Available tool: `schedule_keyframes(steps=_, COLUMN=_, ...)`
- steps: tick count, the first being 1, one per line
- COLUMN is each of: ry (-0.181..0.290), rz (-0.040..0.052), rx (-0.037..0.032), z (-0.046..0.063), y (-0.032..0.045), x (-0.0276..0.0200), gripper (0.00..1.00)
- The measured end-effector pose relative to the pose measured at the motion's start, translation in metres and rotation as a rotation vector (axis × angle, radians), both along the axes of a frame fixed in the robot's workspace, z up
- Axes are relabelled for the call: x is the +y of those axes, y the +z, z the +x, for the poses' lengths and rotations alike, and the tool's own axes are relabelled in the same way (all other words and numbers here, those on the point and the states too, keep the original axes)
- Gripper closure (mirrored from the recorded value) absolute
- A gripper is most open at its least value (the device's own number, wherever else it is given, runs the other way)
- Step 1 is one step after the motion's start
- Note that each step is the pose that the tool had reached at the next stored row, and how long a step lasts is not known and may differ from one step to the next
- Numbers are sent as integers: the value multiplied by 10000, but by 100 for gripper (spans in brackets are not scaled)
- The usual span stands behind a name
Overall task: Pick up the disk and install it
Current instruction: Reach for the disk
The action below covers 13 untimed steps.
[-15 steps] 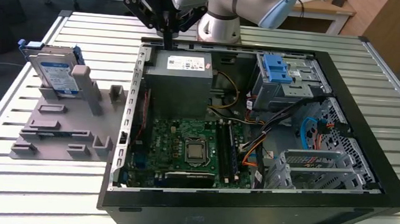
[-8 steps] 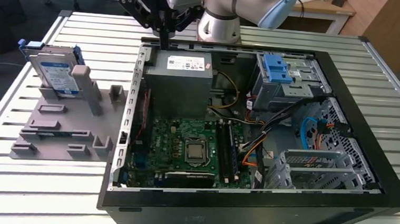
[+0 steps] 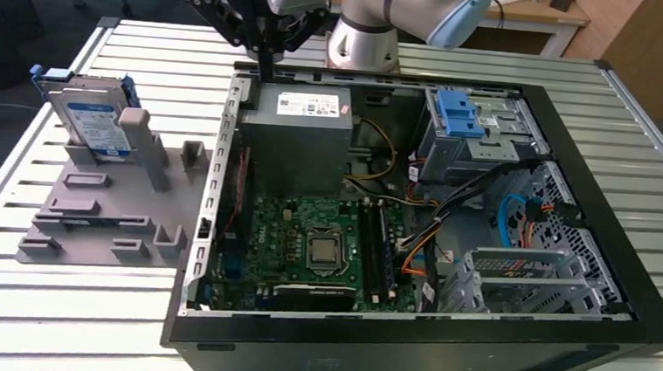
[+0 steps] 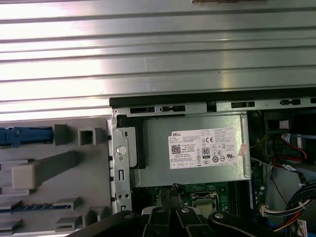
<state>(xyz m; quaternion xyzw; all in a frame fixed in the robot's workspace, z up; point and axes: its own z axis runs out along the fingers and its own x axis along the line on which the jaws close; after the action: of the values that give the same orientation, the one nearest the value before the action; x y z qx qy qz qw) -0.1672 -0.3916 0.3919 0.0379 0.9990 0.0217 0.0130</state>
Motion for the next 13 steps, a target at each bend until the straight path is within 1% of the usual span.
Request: schedule_keyframes(steps=13, ry=0, rz=1, rx=-1, z=-95, y=-4, x=3, gripper=89)
